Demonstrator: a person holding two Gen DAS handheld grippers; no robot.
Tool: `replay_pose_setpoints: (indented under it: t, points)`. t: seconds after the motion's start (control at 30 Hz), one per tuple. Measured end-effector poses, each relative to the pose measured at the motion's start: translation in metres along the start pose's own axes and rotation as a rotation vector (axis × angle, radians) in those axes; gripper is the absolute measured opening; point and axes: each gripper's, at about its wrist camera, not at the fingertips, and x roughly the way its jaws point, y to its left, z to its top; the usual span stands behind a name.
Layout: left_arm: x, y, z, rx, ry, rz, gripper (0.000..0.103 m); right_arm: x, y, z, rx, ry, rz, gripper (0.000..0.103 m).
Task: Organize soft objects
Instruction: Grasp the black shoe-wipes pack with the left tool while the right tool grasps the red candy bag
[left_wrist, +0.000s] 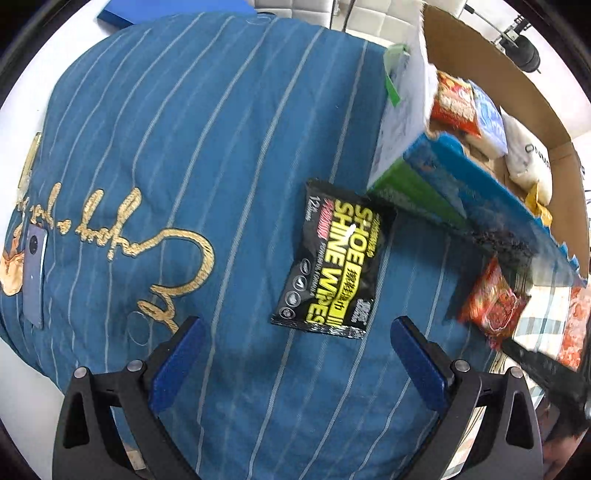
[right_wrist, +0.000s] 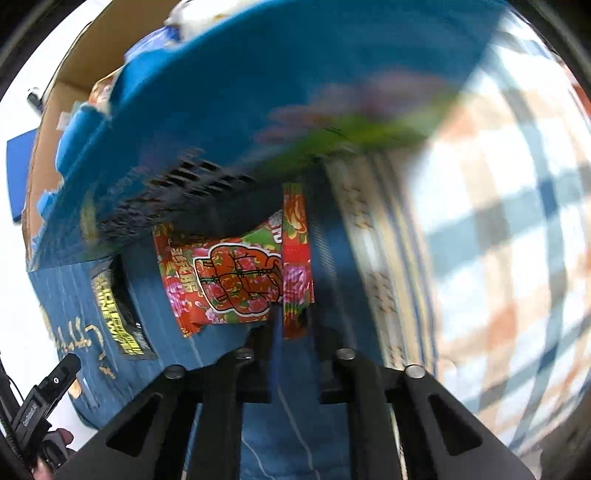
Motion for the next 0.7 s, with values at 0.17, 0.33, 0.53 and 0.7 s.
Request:
replay_pose_setpoints:
  t: [0.17,0.33,0.53,0.7]
  points:
    - [0.008,-0.008,-0.011,0.019,0.021,-0.009,0.103,-0.011,-0.026,-0.041,0.069,0.001,-0.014,0.004]
    - [0.011,-0.009,-0.018,0.037,0.030,-0.003,0.103,-0.008,-0.013,-0.071,-0.063,0.079,0.024,0.070]
    - [0.020,-0.012,-0.002,0.055,0.038,0.013,0.103,-0.023,0.034,-0.049,-0.336,-0.039,-0.155,0.081]
    - [0.050,-0.023,0.025,0.085,0.087,0.022,0.102,0.023,0.052,-0.015,-0.382,0.075,-0.260,0.080]
